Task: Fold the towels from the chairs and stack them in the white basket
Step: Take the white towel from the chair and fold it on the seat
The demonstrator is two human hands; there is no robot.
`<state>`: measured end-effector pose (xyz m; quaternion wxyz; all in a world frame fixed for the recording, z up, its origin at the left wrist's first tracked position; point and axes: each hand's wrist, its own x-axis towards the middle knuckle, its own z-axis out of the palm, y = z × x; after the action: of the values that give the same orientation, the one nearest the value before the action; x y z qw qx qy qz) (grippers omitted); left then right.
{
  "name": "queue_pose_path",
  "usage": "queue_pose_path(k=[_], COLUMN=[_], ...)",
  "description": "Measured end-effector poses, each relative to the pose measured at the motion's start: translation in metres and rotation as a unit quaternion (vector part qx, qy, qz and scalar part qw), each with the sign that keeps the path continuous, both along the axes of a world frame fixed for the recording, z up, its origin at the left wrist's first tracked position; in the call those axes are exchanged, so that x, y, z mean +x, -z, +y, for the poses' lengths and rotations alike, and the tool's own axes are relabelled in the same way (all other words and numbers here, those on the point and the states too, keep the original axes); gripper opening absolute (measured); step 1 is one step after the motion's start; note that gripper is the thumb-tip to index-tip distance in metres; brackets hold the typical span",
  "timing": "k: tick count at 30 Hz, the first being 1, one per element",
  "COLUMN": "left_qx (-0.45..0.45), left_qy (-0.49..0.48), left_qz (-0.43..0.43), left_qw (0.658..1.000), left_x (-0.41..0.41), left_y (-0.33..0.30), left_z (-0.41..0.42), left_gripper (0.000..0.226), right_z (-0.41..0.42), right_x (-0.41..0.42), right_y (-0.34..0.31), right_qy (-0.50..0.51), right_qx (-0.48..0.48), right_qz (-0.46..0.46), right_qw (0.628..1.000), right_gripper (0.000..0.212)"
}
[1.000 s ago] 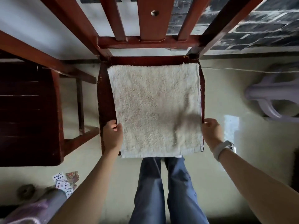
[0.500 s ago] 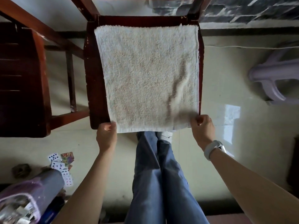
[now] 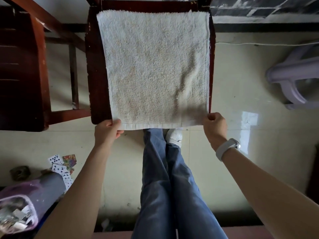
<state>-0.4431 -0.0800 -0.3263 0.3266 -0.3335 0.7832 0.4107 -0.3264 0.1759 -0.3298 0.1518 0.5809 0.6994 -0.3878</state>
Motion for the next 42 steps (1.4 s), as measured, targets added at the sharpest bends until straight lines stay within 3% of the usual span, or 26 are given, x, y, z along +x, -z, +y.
queue_pose_path(k=[2, 5, 9, 14, 16, 19, 21, 24, 27, 32, 42], left_qx=[0.005, 0.137, 0.208, 0.288, 0.254, 0.139, 0.062, -0.051, -0.116, -0.075, -0.017], left_qy=[-0.016, -0.109, -0.150, -0.131, -0.098, -0.045, -0.013, 0.042, 0.076, 0.064, -0.021], left_qz=[0.010, 0.006, 0.061, 0.167, 0.144, 0.034, -0.021, 0.008, 0.074, 0.077, 0.013], left_qw=[1.000, 0.984, 0.965, 0.934, 0.951, 0.989, 0.998, 0.998, 0.988, 0.992, 1.000], left_x=[-0.008, -0.032, -0.072, -0.104, -0.095, -0.067, -0.048, -0.029, -0.018, -0.018, -0.026], left_y=[-0.011, -0.036, -0.067, -0.095, -0.083, -0.043, -0.016, 0.006, 0.004, 0.003, 0.007], left_z=[0.003, 0.012, 0.030, 0.035, 0.027, 0.010, -0.003, -0.010, -0.002, 0.010, 0.004], left_gripper=[0.007, 0.003, 0.006, 0.005, 0.004, 0.019, 0.029, 0.030, 0.024, 0.023, 0.025], right_z=[0.008, 0.024, 0.048, 0.061, 0.054, 0.037, 0.032, 0.027, 0.022, 0.015, -0.005], right_x=[-0.007, -0.029, -0.076, -0.104, -0.091, -0.053, -0.025, 0.001, 0.005, 0.001, -0.010], right_y=[-0.007, -0.021, -0.054, -0.098, -0.088, -0.047, -0.019, 0.003, 0.004, 0.004, 0.012], right_qy=[0.018, 0.105, 0.177, 0.193, 0.202, 0.186, 0.173, 0.114, 0.058, 0.011, 0.064], right_qx=[-0.021, -0.127, -0.242, -0.273, -0.252, -0.194, -0.161, -0.115, -0.091, -0.036, 0.011], right_qz=[0.049, 0.136, 0.265, 0.425, 0.393, 0.215, 0.113, 0.026, -0.003, -0.022, -0.020], right_qw=[0.998, 0.977, 0.917, 0.841, 0.861, 0.939, 0.965, 0.986, 0.994, 0.999, 0.998], right_gripper=[0.010, 0.004, 0.010, 0.021, 0.021, 0.010, 0.012, 0.019, 0.016, 0.018, 0.024])
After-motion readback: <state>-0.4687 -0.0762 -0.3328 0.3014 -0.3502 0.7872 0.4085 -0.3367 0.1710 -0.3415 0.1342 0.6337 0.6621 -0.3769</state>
